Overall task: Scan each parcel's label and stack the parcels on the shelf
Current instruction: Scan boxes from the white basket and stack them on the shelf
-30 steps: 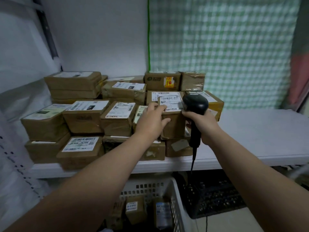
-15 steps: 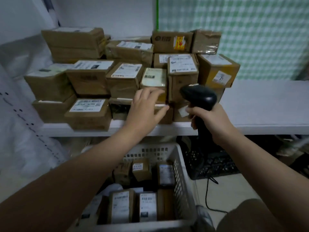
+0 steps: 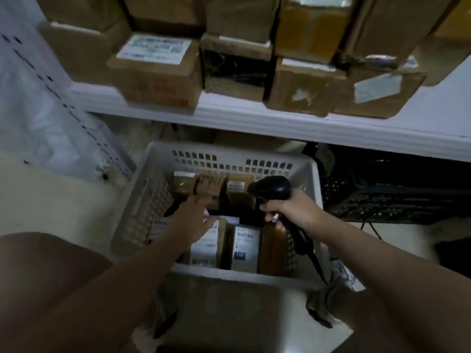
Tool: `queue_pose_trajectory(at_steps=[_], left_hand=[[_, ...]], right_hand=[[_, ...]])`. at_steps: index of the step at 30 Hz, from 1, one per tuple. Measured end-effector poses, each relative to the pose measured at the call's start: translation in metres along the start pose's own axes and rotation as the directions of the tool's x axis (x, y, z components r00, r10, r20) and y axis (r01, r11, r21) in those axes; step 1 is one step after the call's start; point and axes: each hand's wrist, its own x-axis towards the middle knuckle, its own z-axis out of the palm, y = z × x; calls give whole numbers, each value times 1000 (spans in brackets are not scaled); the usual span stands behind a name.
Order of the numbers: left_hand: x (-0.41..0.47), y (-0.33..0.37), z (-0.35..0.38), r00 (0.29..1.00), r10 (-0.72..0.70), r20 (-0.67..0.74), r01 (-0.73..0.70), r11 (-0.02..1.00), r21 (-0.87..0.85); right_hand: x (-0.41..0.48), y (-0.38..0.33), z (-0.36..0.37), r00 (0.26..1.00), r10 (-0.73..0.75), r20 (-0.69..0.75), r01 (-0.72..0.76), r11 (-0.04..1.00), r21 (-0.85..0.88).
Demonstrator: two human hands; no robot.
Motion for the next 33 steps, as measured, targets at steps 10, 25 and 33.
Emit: queue_pose_trajectory(at_steps=[10,25,33], left_hand=[[37,-21,103,840,-443,313,483,873,-61],[24,18,22,825,-536,180,551,694,-463],[-38,69,-47,832,-554,20,338,478,-811]], right_hand=[[67,27,37,977,210,25,-205,971,-123],[44,21,23,996,82,36,-79,994,-81],[-30,-6,36,926,-377,22,378,924,-57]])
